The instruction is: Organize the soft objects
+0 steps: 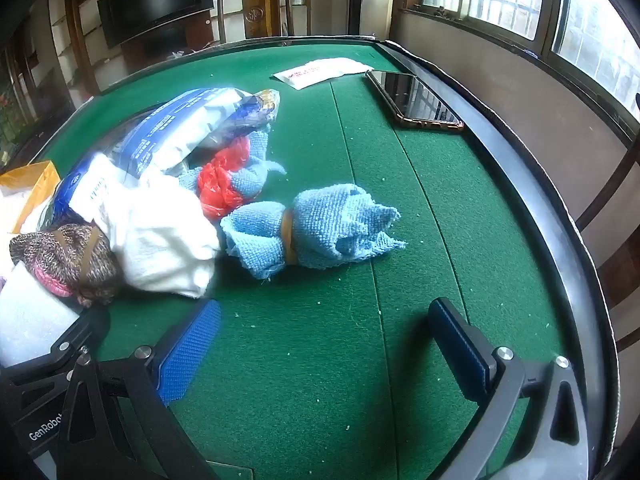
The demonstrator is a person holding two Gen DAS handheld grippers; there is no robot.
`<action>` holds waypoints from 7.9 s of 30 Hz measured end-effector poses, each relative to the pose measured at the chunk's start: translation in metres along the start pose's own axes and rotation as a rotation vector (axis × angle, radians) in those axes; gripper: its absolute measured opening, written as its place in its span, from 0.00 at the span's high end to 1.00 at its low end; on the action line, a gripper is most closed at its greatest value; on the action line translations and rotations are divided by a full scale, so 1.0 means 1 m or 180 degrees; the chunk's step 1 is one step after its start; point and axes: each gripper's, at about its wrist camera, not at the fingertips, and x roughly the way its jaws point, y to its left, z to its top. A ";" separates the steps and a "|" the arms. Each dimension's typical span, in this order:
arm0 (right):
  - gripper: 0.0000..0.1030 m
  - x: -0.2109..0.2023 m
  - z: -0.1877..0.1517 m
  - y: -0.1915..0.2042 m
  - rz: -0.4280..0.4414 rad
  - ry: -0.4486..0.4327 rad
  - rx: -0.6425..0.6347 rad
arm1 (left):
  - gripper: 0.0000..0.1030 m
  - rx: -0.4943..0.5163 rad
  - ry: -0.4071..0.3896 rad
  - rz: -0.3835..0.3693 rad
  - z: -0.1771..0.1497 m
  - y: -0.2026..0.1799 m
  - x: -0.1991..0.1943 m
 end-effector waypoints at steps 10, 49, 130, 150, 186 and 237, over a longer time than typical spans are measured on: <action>0.01 0.000 0.000 0.000 0.0000 -0.0005 0.0000 | 0.00 0.0001 -0.0005 0.0003 0.000 0.000 0.000; 0.01 0.000 0.005 0.003 0.0258 0.0306 -0.0292 | 0.00 0.0313 0.0248 -0.0213 -0.002 0.003 -0.006; 0.04 -0.048 0.000 -0.027 0.0578 -0.0717 0.0454 | 0.50 0.1213 -0.0034 -0.1136 0.032 0.096 -0.061; 0.75 -0.045 -0.013 0.147 0.1452 0.0126 -0.1142 | 0.50 0.0046 -0.0608 -0.1202 0.000 0.241 -0.137; 0.42 -0.021 0.087 0.318 0.1631 -0.0097 -0.1198 | 0.36 -0.1464 -0.0051 -0.1445 0.085 0.317 0.022; 0.01 -0.037 0.025 0.003 0.0957 -0.0815 0.0579 | 0.59 0.0702 0.0308 -0.0903 0.023 0.075 -0.029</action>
